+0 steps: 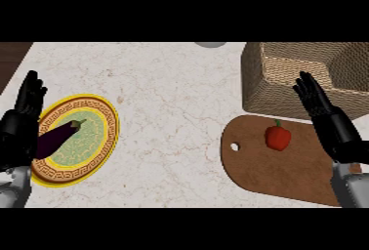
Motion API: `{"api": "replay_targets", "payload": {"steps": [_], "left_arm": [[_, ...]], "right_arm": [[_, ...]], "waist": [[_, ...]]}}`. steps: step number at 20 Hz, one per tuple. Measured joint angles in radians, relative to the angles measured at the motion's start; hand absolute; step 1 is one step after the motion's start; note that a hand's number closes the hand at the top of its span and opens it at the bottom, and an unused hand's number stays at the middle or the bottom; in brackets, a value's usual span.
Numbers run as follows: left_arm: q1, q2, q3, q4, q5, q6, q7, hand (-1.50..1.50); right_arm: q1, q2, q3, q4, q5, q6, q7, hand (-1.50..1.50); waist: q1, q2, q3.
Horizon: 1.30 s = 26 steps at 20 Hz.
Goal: Pick the bell pepper from the cutting board and place it in the basket
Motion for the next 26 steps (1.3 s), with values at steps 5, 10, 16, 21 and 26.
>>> {"api": "replay_targets", "payload": {"steps": [5,10,16,21,26], "left_arm": [[0.077,-0.068,-0.044,0.1,0.069,-0.063,0.047,0.0],[0.17,-0.122,-0.122,0.189,0.122,-0.146,0.102,0.0],[0.196,-0.126,-0.118,0.195,0.155,-0.196,0.108,0.0],[0.222,-0.122,-0.107,0.194,0.16,-0.197,0.106,0.0],[0.248,-0.121,-0.1,0.184,0.159,-0.194,0.099,0.0]], "right_arm": [[-0.095,0.021,-0.062,0.049,-0.063,0.001,0.016,1.5],[-0.211,0.094,0.028,0.123,0.0,-0.001,-0.009,-1.5],[-0.298,0.21,0.177,0.193,0.258,-0.228,0.11,-1.5],[-0.38,0.07,0.237,0.214,0.491,-0.283,0.332,-1.5],[-0.492,-0.121,0.255,0.157,0.592,-0.117,0.577,-1.5]], "waist": [[0.002,-0.015,0.022],[0.025,-0.016,0.028],[0.011,-0.03,0.035],[-0.013,-0.045,0.033],[-0.035,-0.054,0.034]]}}
